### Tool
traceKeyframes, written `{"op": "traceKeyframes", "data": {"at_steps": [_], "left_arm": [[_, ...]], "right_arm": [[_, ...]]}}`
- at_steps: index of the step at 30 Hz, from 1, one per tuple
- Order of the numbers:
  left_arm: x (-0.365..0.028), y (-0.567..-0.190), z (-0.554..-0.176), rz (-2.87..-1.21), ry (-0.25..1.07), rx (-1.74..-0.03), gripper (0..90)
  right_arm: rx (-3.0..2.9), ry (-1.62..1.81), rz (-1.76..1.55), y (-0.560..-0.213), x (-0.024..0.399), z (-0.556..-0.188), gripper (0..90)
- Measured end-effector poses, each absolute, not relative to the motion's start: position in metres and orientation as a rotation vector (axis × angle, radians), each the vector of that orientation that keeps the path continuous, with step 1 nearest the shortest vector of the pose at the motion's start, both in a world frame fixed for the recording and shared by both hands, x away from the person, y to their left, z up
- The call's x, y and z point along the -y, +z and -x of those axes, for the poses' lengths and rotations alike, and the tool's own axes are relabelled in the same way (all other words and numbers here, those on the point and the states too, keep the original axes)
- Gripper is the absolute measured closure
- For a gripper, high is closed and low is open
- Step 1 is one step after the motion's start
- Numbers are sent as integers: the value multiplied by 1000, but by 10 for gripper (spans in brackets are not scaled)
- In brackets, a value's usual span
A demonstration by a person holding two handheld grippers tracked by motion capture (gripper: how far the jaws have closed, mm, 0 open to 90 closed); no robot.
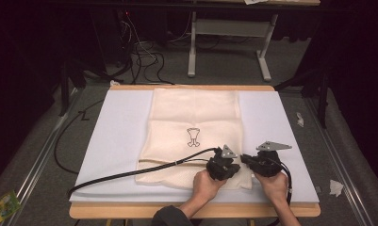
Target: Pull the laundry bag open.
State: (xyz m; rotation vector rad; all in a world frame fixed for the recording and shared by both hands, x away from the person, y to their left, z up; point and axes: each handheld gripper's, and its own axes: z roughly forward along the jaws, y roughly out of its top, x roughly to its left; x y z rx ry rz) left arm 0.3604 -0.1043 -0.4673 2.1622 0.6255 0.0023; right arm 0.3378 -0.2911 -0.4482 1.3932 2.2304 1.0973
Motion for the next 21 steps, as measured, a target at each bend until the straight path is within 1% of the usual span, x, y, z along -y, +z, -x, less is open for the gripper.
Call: {"op": "traceKeyframes", "data": {"at_steps": [3, 7, 10, 12, 16, 21], "left_arm": [[104, -467, -361, -2158, -6, -628, 871], [104, -468, -362, -2161, -13, -630, 871], [105, -468, -362, -2163, -8, -629, 871], [105, -469, -361, -2163, -7, -630, 872], [104, -469, -362, -2178, -6, -630, 872], [104, -470, -362, -2176, -9, -640, 873]], "right_arm": [[-2231, 1101, -1391, -449, 293, -338, 859], [-2231, 1104, -1413, -451, 296, -338, 790], [-2236, 1107, -1437, -454, 298, -338, 760], [-2238, 1107, -1445, -455, 298, -338, 772], [-2242, 1100, -1443, -457, 298, -337, 856], [-2246, 1076, -1420, -457, 297, -337, 881]]}}
